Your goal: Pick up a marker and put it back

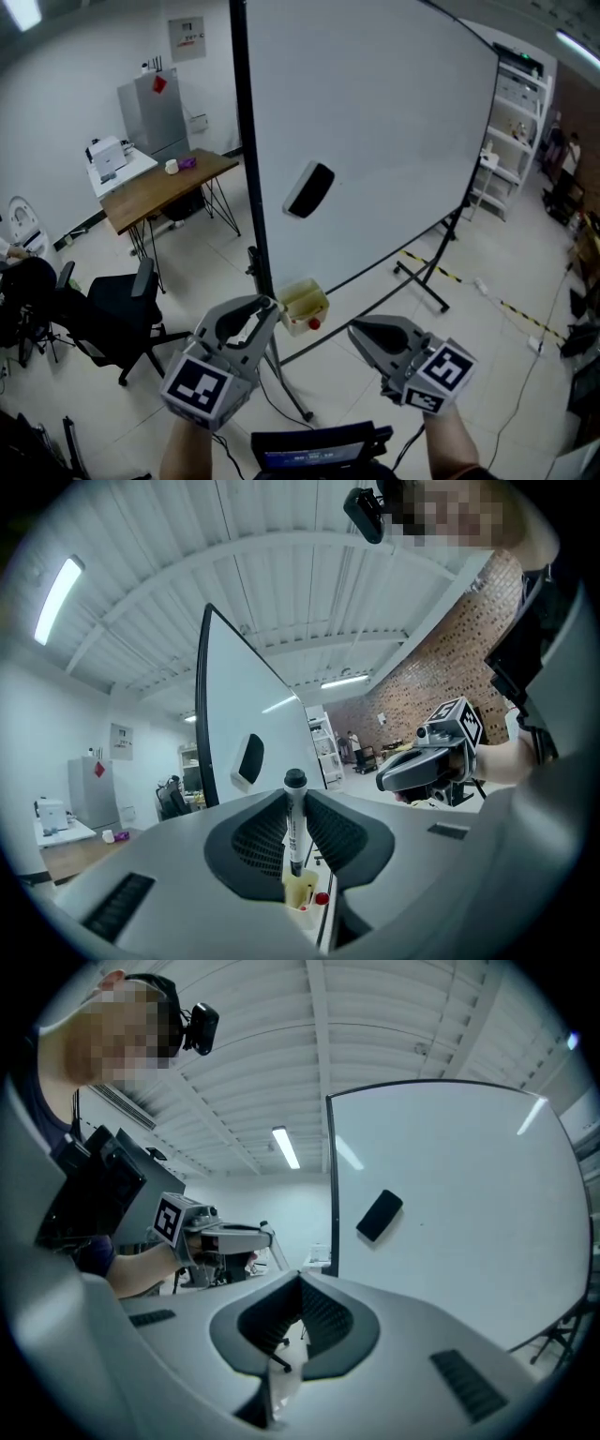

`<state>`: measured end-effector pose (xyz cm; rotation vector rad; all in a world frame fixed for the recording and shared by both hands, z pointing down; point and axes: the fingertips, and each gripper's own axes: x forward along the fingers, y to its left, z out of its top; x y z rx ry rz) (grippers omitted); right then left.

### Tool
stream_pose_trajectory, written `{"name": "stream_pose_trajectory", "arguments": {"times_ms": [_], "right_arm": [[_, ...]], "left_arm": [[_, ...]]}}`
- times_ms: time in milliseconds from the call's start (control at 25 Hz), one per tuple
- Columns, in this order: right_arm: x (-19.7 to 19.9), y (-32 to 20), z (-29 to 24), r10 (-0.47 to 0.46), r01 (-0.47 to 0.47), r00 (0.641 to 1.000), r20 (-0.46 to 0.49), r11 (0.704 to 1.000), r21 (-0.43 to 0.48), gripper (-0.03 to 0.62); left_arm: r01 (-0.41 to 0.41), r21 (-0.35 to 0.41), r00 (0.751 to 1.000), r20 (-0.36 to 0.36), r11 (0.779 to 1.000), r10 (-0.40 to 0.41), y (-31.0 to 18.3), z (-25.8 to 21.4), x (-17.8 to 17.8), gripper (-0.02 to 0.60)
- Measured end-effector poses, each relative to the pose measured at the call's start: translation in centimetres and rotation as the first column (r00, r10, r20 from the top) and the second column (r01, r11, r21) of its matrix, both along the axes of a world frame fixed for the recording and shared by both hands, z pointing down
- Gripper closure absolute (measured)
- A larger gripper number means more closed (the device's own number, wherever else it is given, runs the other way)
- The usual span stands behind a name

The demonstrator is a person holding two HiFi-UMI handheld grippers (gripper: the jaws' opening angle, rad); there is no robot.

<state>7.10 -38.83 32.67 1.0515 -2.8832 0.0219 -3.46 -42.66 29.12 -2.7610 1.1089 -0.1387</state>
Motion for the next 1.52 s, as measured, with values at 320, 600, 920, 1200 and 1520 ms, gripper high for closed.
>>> {"name": "stream_pose_trajectory", "arguments": {"times_ms": [320, 600, 920, 1200, 1520], "right_arm": [[-2.4, 5.1, 0.7, 0.078, -0.078, 0.996, -0.035, 0.997, 0.010, 0.582], [-2.4, 9.4, 0.9, 0.133, -0.132, 0.989, -0.067, 0.991, 0.018, 0.582], [0.6, 13.3, 1.3, 0.128, -0.127, 0.991, -0.037, 0.992, 0.014, 0.582], [7.1, 18.5, 2.2, 0.092, -0.092, 0.996, -0.018, 0.996, 0.003, 0.582], [12.9, 21.8, 2.2, 0.007, -0.007, 1.000, -0.006, 1.000, -0.009, 0.582]], "left_arm": [[-0.079, -0.016, 0.997, -0.020, 0.997, 0.078, 4.2, 1.0, -2.3, 0.518], [-0.143, 0.001, 0.989, -0.038, 0.990, 0.143, 7.7, 0.6, -1.6, 0.519], [-0.130, -0.001, 0.991, -0.037, 0.992, 0.130, 11.8, 0.2, 1.2, 0.520], [-0.094, -0.018, 0.995, -0.047, 0.995, 0.093, 16.3, 0.6, 7.3, 0.519], [-0.026, -0.013, 1.000, -0.015, 1.000, 0.026, 21.5, 0.8, 13.1, 0.518]]}}
